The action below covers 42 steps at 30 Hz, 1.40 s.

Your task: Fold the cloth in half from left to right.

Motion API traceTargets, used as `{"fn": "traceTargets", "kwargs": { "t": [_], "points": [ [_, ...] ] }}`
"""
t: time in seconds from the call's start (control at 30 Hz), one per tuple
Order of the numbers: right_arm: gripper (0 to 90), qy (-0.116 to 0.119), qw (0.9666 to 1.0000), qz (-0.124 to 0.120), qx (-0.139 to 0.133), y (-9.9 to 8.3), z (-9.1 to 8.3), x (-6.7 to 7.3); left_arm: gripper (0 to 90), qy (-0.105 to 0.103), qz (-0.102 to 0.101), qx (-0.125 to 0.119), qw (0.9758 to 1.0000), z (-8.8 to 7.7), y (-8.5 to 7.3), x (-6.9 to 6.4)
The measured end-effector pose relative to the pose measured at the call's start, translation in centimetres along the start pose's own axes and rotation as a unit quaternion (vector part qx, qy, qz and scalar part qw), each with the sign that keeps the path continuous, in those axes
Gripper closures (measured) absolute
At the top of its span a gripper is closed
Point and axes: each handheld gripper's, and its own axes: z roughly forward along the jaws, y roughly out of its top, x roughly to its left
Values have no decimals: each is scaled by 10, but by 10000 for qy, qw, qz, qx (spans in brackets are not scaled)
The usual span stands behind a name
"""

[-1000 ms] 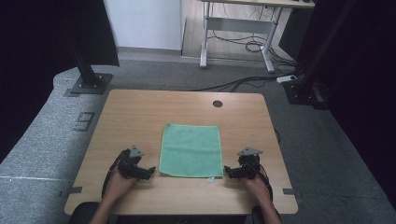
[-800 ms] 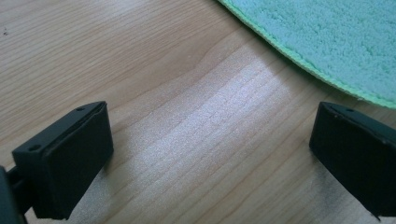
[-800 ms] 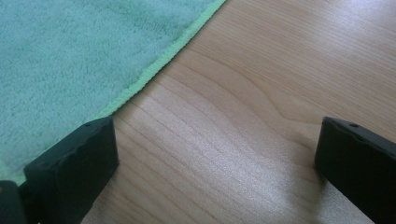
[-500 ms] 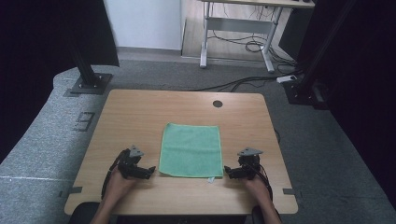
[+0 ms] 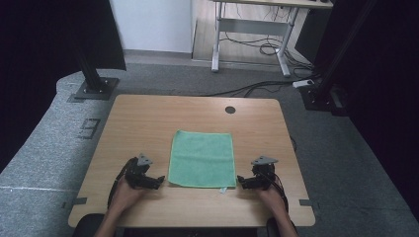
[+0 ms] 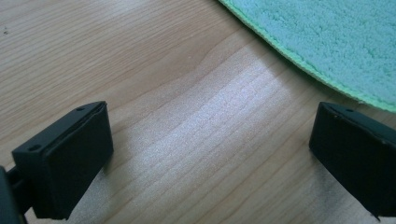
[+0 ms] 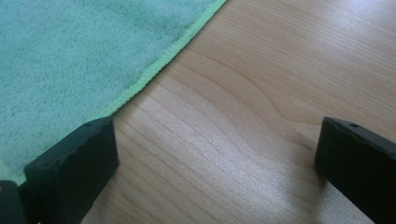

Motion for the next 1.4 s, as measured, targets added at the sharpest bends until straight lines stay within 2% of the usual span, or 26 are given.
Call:
{"fn": "traceTargets", "kwargs": {
  "t": [0.27,0.53,0.77,0.9,0.93,1.07,1.13,1.27,1.4],
  "points": [
    [0,6,10000,7,-6,0,0,0,0,-61,-29,18,10000,0,2,1],
    [3,11,10000,63,50,1,-2,0,0,-28,-49,-115,9999,-4,11,3],
    [6,-61,9999,80,-113,6,-11,1,2,35,-110,-320,9994,-5,31,11],
    [7,-80,9998,82,-169,8,-14,3,10,-40,-183,-443,9988,-2,41,12],
    [6,-57,9998,79,-184,10,-16,6,13,-45,-177,-483,9987,3,48,12],
    [7,-20,9998,63,-203,12,-16,10,15,-43,-158,-493,9986,12,57,10],
    [7,26,9998,32,-207,13,-16,15,15,-16,-89,-431,9990,22,62,7],
    [7,71,9998,2,-195,15,-15,20,15,62,14,-326,9994,31,62,5],
    [6,134,9998,-40,-116,15,-11,26,15,254,141,-143,9995,39,57,3]
  ]
}}
